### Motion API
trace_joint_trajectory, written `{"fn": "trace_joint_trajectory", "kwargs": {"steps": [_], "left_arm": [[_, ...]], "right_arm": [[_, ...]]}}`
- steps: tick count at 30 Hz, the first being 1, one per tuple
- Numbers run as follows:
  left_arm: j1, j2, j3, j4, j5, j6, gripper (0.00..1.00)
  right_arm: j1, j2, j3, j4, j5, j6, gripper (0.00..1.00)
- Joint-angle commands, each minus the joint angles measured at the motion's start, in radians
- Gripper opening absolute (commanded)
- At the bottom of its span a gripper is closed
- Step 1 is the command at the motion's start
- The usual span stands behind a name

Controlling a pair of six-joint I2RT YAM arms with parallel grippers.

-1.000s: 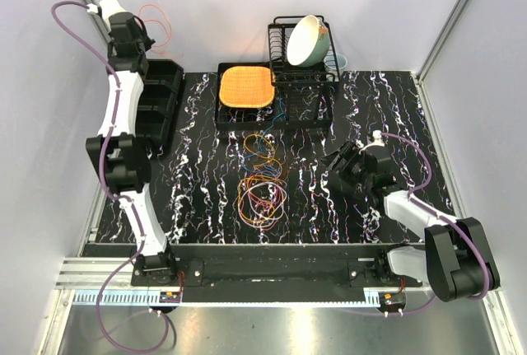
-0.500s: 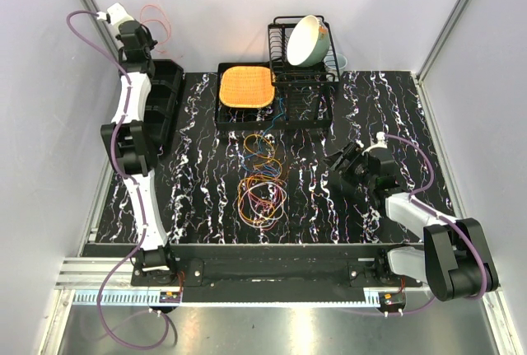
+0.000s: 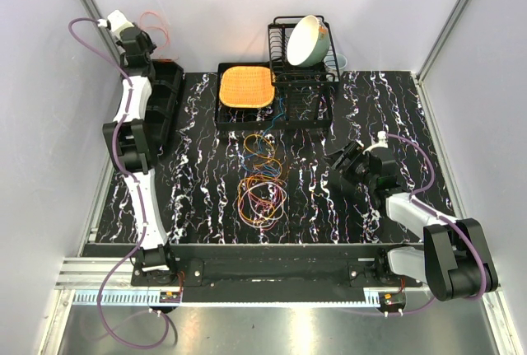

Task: Untangle the cables

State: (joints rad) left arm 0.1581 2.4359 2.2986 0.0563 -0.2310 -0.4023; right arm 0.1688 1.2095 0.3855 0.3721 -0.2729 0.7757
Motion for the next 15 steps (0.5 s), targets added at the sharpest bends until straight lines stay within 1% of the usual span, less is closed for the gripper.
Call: {"fn": "trace_joint_trajectory", "kwargs": {"steps": [1, 2, 6, 15], "left_arm": [[0.012, -0.011, 0.019, 0.091, -0.067, -0.020, 0.82], [0.011, -0.012, 0.019, 0.089, -0.065, -0.021, 0.99], [0.012, -0.009, 0.044, 0.086, -0.001, -0.004, 0.99], [0.009, -0.090, -0.014, 0.044, -0.004, -0.030, 0.99]], "right_arm": [[-0.009, -0.005, -0.002, 0.041, -0.014, 0.007, 0.82], [-0.008, -0.008, 0.000, 0.041, -0.015, 0.007, 0.82], [-0.011, -0.008, -0.002, 0.041, -0.015, 0.008, 0.82], [-0.012, -0.013, -0.010, 0.047, -0.014, 0.011, 0.82]]}}
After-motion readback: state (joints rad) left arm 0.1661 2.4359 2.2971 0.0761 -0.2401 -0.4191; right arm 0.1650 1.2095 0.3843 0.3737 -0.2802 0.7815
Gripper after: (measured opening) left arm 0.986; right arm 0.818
